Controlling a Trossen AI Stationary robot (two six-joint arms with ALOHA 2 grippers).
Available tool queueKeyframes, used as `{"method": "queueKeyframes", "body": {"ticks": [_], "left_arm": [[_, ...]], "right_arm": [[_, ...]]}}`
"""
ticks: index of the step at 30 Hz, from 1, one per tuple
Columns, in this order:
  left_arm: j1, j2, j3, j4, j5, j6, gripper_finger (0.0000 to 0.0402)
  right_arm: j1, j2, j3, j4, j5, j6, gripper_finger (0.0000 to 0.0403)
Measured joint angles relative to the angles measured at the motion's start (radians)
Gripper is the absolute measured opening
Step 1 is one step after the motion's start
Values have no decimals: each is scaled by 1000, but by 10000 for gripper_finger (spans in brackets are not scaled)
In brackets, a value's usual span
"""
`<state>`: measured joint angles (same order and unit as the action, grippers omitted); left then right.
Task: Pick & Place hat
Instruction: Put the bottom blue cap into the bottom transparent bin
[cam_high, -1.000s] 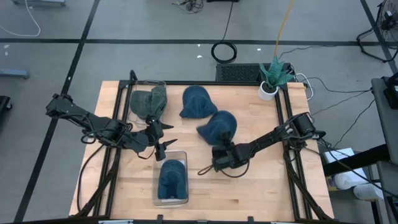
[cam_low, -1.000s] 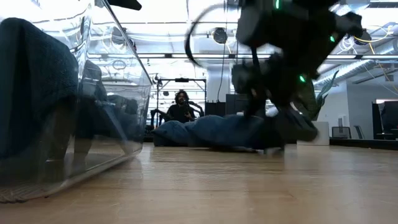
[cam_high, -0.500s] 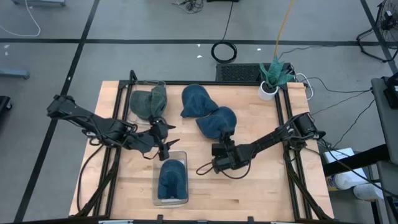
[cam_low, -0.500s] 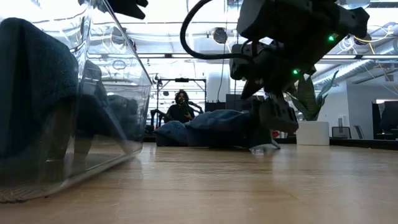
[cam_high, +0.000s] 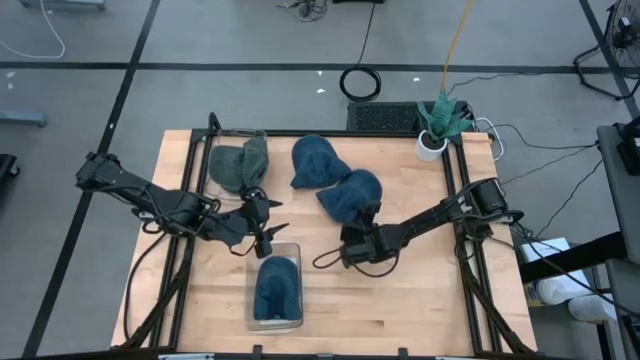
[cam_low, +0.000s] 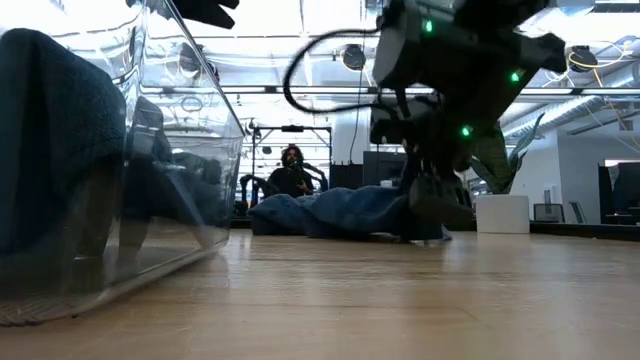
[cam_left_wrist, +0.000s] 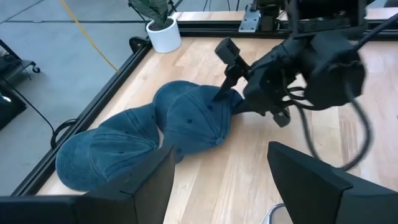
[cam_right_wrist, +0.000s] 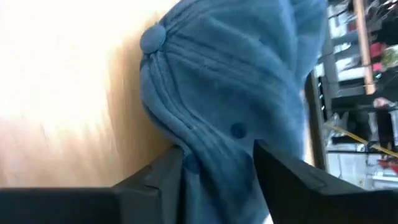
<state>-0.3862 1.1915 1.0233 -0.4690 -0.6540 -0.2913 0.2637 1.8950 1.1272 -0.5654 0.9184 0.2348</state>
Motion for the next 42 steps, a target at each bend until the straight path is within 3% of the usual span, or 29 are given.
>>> {"method": "queueKeyframes", "body": {"ticks": [14, 24, 34, 42], "left_arm": [[0, 0, 0, 0, 0, 0, 258], [0, 0, 0, -1, 0, -1, 262], [0, 0, 0, -2, 0, -1, 257], [0, 0, 0, -1, 0, -1, 268]], "right_arm": [[-21, 0, -47, 5, -7, -18, 7], [-12, -63, -47, 11, -5, -74, 2], [25, -317, -47, 25, -5, -102, 1], [32, -506, -47, 119, -12, -217, 1]]}}
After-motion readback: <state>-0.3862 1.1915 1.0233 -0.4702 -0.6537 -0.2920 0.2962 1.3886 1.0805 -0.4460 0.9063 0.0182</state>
